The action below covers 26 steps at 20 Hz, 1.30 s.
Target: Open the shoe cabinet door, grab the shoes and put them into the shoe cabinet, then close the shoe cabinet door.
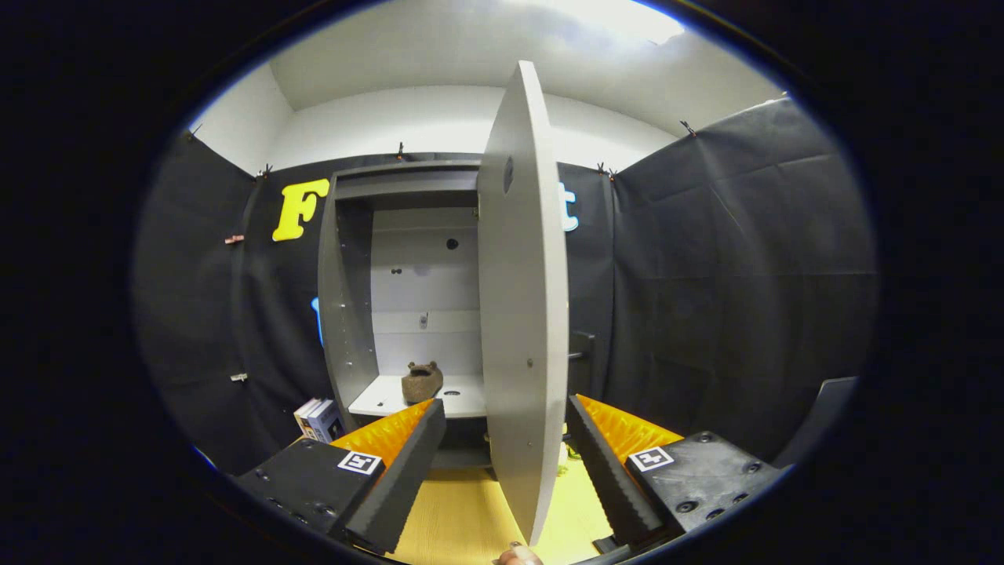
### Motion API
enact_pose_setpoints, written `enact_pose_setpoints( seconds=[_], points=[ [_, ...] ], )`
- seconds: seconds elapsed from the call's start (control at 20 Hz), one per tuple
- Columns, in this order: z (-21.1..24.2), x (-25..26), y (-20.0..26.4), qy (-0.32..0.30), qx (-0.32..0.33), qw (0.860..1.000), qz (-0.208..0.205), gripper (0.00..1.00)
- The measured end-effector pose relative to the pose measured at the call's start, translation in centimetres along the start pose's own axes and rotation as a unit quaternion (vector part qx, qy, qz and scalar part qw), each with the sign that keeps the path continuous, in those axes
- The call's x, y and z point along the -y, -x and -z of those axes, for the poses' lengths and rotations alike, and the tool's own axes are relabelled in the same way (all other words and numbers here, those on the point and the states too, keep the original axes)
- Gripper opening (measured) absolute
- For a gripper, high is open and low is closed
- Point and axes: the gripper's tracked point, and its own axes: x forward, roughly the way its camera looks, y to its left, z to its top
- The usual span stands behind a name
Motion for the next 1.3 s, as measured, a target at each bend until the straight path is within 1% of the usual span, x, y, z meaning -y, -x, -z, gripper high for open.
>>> enact_pose_setpoints(
  seconds=[0.35, 0.5, 0.85, 1.05, 1.1, 1.2, 1.3],
  points=[
    [1.0, 6.7, -0.5, -0.023, -0.035, 0.999, -0.006, 0.99],
    [1.3, 8.2, -1.2, -0.026, -0.038, 0.999, -0.014, 0.98],
    [1.9, 8.3, -4.2, -0.032, -0.056, 0.996, -0.062, 0.98],
    [2.2, 7.8, -5.6, -0.050, -0.069, 0.993, -0.083, 0.98],
    [2.6, 7.7, -6.0, -0.054, -0.073, 0.992, -0.083, 0.98],
    [3.1, 7.3, -6.0, -0.058, -0.081, 0.991, -0.087, 0.98],
    [3.0, 5.7, -5.4, -0.053, -0.078, 0.991, -0.099, 0.98]
  ],
)
